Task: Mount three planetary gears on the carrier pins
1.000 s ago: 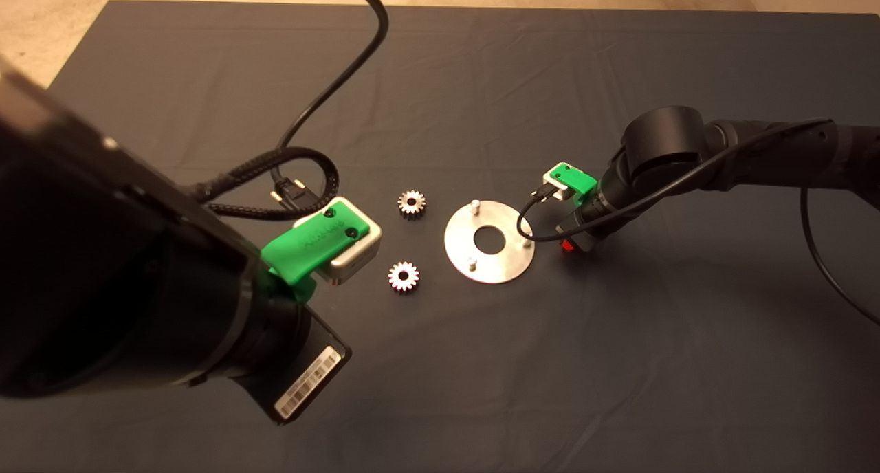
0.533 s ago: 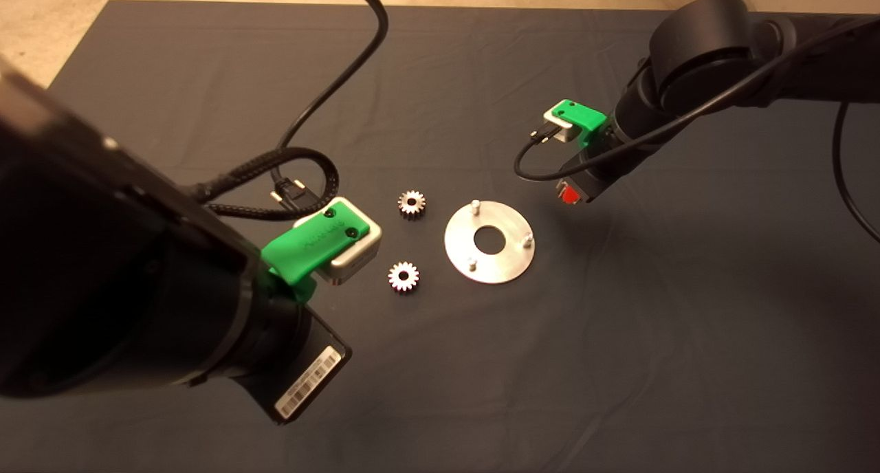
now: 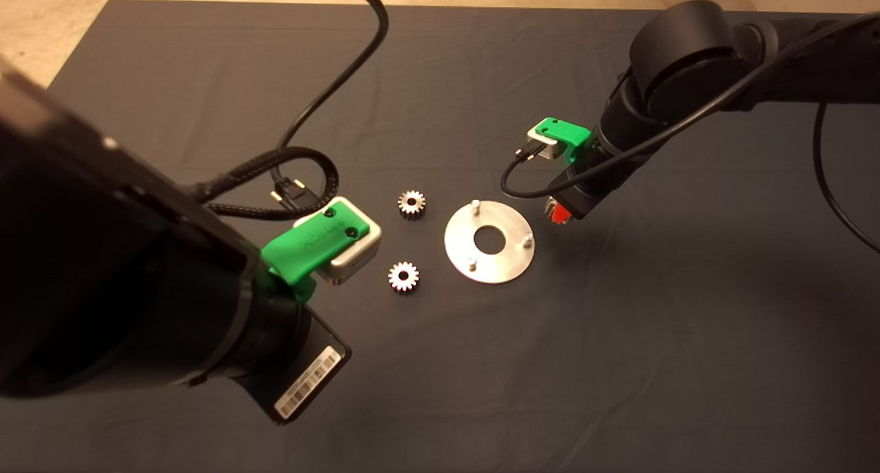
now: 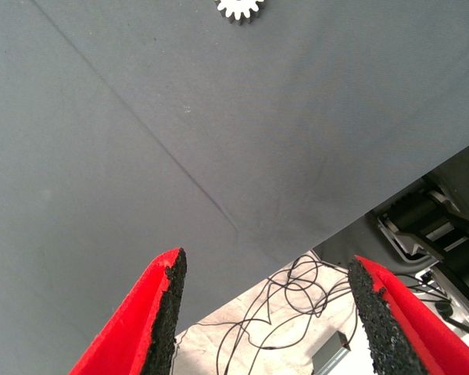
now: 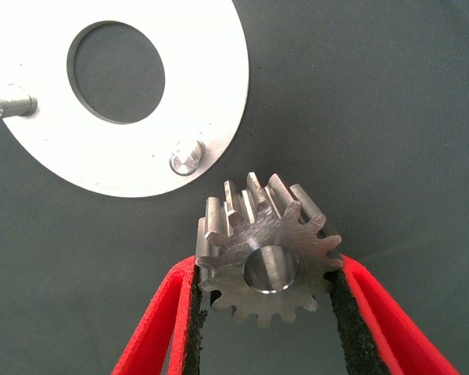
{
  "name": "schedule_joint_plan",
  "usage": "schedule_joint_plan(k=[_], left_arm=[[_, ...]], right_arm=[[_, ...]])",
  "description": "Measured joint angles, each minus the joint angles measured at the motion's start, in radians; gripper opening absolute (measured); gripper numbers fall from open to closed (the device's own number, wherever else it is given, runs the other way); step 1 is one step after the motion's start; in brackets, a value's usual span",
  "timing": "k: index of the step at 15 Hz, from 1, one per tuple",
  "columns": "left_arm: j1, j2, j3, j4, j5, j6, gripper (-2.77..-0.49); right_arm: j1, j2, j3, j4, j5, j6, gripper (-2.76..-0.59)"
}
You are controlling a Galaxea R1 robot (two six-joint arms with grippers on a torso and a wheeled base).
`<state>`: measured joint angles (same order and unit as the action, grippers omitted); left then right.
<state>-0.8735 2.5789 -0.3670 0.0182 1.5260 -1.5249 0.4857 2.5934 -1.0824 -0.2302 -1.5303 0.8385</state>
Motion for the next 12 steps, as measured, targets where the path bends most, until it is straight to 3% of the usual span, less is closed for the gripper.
schedule_joint_plan(k=[6,8,11,12], left_arm=[[0.000,0.000,0.000,0.000,0.000,0.000,-1.80],[0.000,0.000,0.000,0.000,0.000,0.000,-1.80],[0.000,0.000,0.000,0.000,0.000,0.000,-1.80],[0.000,0.000,0.000,0.000,0.000,0.000,-1.80]], right_arm=[[-0.002,0.000,0.028,0.004,0.000,0.000,-2.37],[-0.017,0.001,0.039,0.003,0.000,0.000,-2.37],[-0.061,0.004,0.040,0.004,0.001,0.000,-2.37],[-0.066,0.006,0.040,0.004,0.008,0.000,-2.37]])
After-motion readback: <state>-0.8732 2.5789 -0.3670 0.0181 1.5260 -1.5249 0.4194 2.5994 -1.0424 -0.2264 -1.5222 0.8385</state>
